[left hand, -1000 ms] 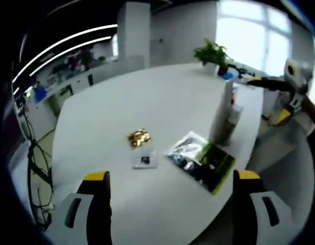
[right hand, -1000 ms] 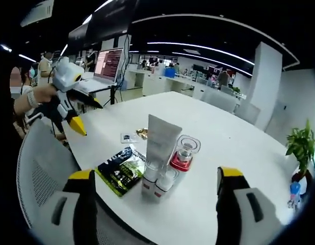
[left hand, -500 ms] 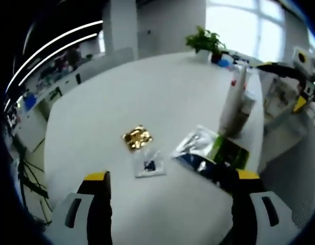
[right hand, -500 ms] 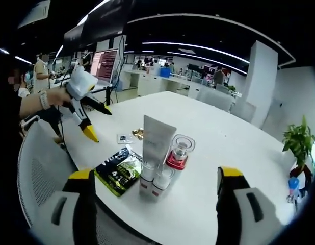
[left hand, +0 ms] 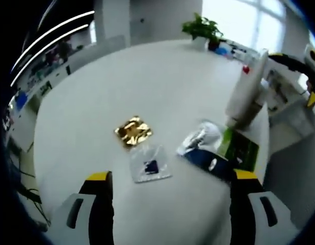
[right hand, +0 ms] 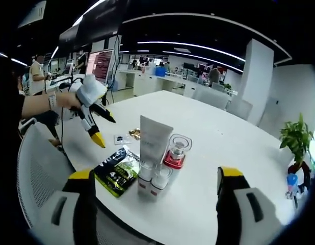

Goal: Arrange the skincare products in the storage area until every visible bottle or jar stands upright without overlapping.

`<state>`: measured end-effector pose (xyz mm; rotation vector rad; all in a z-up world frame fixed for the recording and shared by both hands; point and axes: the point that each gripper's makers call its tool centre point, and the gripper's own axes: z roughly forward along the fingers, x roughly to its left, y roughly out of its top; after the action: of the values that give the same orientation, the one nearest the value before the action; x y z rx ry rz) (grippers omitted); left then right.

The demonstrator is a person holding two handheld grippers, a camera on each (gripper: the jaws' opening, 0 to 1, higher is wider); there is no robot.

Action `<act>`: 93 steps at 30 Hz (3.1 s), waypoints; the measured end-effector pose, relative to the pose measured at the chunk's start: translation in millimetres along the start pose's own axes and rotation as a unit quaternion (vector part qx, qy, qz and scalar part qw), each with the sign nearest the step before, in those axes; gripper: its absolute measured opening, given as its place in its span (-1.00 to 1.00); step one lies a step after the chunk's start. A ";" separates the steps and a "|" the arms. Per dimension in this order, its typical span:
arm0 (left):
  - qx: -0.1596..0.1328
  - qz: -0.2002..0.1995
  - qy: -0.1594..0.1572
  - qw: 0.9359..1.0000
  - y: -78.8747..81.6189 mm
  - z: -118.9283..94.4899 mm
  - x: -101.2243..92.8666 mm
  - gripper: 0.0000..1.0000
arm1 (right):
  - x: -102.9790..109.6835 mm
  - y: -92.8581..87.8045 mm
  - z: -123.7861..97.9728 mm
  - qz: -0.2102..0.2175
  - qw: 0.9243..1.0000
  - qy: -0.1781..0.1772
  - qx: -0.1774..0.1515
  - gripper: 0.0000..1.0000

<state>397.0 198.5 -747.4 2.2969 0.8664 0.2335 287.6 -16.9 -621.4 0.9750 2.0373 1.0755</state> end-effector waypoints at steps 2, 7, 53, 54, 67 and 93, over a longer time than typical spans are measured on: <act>-0.001 -0.008 -0.002 1.000 1.1 3.9 2.0 0.82 | -0.4 -0.4 -0.1 0.002 1.000 -0.001 0.001 0.99; 0.001 -0.012 0.007 1.000 3.3 10.9 10.7 0.61 | -6.3 -3.2 0.4 0.010 1.000 -0.010 0.009 0.99; 0.031 -0.046 0.070 0.996 -4.8 38.7 32.0 -0.15 | -19.1 -22.9 -3.9 0.035 0.998 -0.037 0.029 0.99; 0.031 -0.047 0.070 0.996 -4.8 38.5 32.2 -0.18 | -18.6 -23.3 -3.6 0.033 0.998 -0.036 0.029 0.99; 0.044 -0.026 0.053 0.997 -10.1 34.7 28.9 -0.26 | -16.9 -24.2 -1.7 0.028 0.999 -0.027 0.029 0.99; 0.088 0.078 -0.023 0.993 -42.3 17.7 -14.9 -0.26 | -8.0 -25.1 9.6 0.023 0.999 0.002 0.030 0.99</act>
<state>370.2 203.4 -787.1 2.5274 0.7079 0.1767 291.5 -29.6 -646.2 1.0570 2.0697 1.0452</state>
